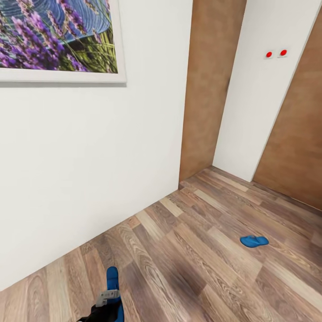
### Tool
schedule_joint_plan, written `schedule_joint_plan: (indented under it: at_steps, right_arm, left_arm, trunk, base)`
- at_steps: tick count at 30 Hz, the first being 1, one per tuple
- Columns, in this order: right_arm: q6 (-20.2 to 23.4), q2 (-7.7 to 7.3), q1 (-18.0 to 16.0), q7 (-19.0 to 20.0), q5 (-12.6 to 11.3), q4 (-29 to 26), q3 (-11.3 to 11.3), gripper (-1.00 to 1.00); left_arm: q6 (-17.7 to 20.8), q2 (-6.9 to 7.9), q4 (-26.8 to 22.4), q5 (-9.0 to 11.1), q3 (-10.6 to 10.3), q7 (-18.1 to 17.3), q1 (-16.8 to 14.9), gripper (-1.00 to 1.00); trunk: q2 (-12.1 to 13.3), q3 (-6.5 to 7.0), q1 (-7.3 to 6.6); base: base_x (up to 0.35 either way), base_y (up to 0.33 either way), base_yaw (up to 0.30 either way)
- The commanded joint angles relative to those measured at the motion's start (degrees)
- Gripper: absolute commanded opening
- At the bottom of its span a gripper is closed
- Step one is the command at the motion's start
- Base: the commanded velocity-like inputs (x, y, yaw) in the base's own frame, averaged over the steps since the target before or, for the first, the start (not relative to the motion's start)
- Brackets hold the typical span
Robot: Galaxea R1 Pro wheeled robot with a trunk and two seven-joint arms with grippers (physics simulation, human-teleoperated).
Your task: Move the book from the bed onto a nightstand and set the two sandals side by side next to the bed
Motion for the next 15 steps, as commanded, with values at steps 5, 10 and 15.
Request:
schedule_joint_plan:
  at_steps: [5, 10, 15]
  right_arm:
    - [0.1, -0.03, 0.0, 0.3, -0.3, 0.1, -0.1, 1.0]
    - [0.1, -0.04, 0.0, 0.3, -0.3, 0.1, -0.1, 1.0]
    - [0.1, -0.06, 0.0, 0.3, -0.3, 0.1, -0.1, 1.0]
  left_arm:
    - [0.0, -0.01, 0.1, 0.4, 0.3, -0.4, 0.0, -1.0]
    - [-0.1, -0.01, 0.0, -0.2, 0.2, -0.4, 0.0, -1.0]
    - [-0.1, -0.01, 0.0, -1.9, 0.1, -0.4, 0.0, -1.0]
  trunk:
    - [0.0, -0.05, 0.02]
    - [0.0, -0.05, 0.02]
    - [0.0, -0.05, 0.02]
  base:
    - [0.331, 0.0, 0.0]
    - [0.33, 0.0, 0.0]
    - [0.331, 0.0, 0.0]
